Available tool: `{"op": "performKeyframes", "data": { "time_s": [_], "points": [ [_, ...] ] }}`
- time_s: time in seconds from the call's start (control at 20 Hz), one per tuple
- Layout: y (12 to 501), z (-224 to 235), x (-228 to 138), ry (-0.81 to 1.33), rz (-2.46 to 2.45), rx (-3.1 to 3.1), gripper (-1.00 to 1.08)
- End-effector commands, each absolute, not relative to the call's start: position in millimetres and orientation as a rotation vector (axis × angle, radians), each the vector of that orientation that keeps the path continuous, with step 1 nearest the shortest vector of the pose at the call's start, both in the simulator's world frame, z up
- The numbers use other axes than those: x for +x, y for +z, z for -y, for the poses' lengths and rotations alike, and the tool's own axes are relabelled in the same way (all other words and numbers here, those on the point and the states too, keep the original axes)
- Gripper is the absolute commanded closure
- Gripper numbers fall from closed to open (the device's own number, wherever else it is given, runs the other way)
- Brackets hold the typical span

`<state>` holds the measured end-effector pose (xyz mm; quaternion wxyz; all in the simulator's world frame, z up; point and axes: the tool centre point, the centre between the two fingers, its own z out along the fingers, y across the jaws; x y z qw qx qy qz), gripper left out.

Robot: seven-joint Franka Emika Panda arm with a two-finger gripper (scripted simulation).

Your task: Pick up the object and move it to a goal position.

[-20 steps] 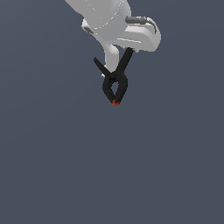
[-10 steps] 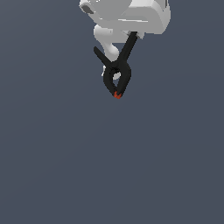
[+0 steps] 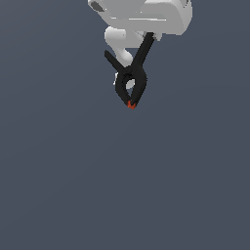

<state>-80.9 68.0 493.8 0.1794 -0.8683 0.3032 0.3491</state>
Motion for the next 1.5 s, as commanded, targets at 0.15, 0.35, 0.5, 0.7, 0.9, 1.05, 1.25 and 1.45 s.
{"op": "performKeyframes", "data": {
  "time_s": [0.15, 0.35, 0.5, 0.7, 0.9, 1.05, 1.25, 1.45],
  "points": [
    [501, -65, -80, 0.983, -0.856, -2.455, 1.08],
    [510, -62, -79, 0.983, -0.856, -2.456, 1.08],
    [519, -58, -77, 0.983, -0.856, -2.456, 1.08],
    [532, -53, -75, 0.983, -0.856, -2.457, 1.08],
    [545, -48, -72, 0.982, -0.856, -2.458, 1.08],
    [554, -45, -70, 0.982, -0.856, -2.458, 1.08],
    [563, -41, -68, 0.982, -0.856, -2.458, 1.08],
    [568, -40, -67, 0.982, -0.856, -2.458, 1.08]
  ]
}}
